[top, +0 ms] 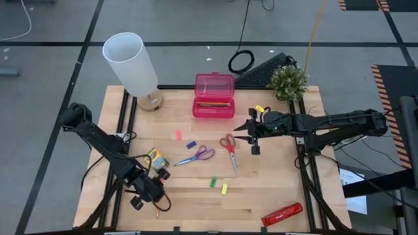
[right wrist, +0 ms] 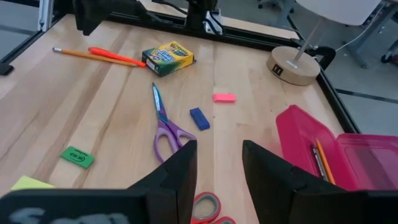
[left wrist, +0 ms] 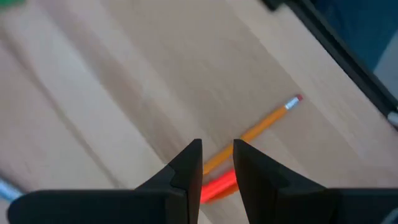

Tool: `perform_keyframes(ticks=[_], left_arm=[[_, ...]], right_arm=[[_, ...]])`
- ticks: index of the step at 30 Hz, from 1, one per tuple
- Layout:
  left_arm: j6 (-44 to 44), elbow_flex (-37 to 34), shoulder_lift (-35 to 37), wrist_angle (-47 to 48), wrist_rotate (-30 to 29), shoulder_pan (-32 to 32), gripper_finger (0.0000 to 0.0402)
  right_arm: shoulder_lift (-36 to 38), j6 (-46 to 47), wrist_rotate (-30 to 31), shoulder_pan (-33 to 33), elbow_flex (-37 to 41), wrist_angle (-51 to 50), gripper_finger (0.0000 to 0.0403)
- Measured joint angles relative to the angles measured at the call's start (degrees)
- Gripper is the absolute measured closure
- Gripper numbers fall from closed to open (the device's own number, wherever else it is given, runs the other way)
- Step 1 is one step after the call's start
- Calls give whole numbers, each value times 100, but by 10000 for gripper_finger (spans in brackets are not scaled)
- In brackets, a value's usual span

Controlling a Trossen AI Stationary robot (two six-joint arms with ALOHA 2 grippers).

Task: Pack school essentials
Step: Put the yellow pencil into the red supply box

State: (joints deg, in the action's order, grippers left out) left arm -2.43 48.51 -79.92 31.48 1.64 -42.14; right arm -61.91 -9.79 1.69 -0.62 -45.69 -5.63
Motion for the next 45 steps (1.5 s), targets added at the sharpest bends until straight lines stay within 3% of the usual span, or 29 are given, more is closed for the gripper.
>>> perform_keyframes(ticks=[12, 23, 45], left_arm=[[1332, 2, -658, -554, 278, -27, 309], [1627, 2, -1162, -512, 481, -27, 309], [2318, 2, -1161, -357, 584, -19, 309]], right_arm=[[-1, -73, 2, -2, -2, -28, 280], [-2, -55, 2, -2, -2, -47, 280], [-2, -68, 4, -2, -4, -39, 280]])
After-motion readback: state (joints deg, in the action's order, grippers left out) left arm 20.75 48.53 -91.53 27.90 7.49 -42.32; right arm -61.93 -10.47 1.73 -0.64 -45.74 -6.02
